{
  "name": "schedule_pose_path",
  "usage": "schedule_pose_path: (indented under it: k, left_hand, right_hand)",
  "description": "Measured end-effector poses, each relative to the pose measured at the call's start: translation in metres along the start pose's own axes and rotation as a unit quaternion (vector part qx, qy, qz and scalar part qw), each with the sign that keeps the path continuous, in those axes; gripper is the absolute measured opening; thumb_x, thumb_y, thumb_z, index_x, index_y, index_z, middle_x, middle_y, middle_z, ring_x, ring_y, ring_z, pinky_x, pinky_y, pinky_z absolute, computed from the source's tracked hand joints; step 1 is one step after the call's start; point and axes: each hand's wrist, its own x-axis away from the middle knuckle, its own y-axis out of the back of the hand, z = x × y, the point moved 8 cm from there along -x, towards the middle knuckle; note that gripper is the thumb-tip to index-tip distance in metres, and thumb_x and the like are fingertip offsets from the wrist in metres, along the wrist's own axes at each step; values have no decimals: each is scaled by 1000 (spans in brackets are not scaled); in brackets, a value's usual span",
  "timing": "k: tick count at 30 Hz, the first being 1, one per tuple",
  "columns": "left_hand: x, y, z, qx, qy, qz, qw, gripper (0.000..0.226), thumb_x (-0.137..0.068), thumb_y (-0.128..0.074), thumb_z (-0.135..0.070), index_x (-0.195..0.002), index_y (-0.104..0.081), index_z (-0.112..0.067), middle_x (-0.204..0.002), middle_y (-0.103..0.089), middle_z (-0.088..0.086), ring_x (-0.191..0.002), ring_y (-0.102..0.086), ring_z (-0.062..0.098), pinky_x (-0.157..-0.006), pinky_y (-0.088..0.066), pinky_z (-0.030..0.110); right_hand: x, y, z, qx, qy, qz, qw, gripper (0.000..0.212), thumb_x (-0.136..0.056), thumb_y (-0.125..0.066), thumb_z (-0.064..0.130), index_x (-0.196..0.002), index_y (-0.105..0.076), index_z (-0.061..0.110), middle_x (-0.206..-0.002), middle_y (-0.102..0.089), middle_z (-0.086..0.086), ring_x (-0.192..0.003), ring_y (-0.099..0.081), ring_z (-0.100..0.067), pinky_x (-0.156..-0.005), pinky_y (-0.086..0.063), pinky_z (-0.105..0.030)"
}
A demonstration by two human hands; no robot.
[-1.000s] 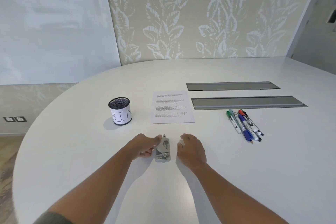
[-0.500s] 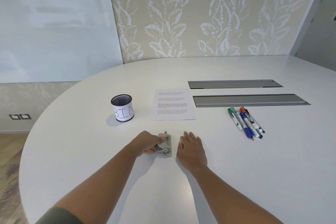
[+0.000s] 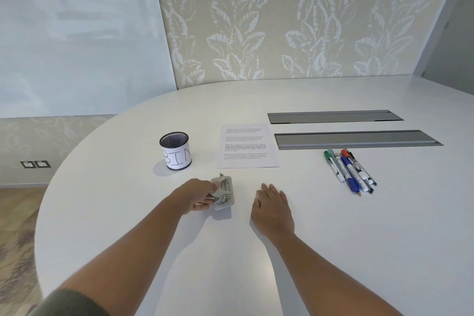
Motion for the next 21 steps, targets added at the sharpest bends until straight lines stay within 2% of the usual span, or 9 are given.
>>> schedule_pose_path:
  k: [7, 12, 17, 21]
  left_hand:
    - [2, 46, 7, -47, -1, -53, 998, 18, -95, -63, -28, -96, -64, -11, -98, -71, 4, -86, -67, 16, -84, -55, 33]
    - [3, 89, 20, -91, 11, -109, 990, 25, -95, -62, -29, -105, -63, -7, -100, -68, 6, -84, -65, 16, -78, -54, 30]
    - [7, 127, 37, -123, 20, -164, 979, 29, -94, -62, -30, -106, -63, -4, -101, -66, 11, -80, -63, 17, -60, -49, 24]
    - [9, 152, 54, -124, 35, -197, 972, 27, -92, -64, -30, -99, -64, -3, -93, -65, 13, -87, -63, 23, -62, -50, 25]
  right_hand:
    - [1, -1, 0, 2, -4, 2, 1000, 43, -100, -28, 24, -133, -53, 16, -159, -31, 1, -150, -17, -16, -123, -7, -36]
    - [0, -2, 0, 4, -4, 4, 1000, 43, -100, -28, 25, -134, -53, 16, -159, -31, 1, -150, -17, -16, -123, -7, -36]
    - [0, -2, -1, 7, -5, 4, 1000, 42, -100, -28, 24, -131, -56, 16, -159, -32, 0, -150, -18, -17, -123, -8, -36]
    - [0, -1, -1, 6, -5, 2, 1000, 42, -100, -28, 23, -132, -55, 16, -159, -32, 1, -150, -18, -17, -123, -8, -36]
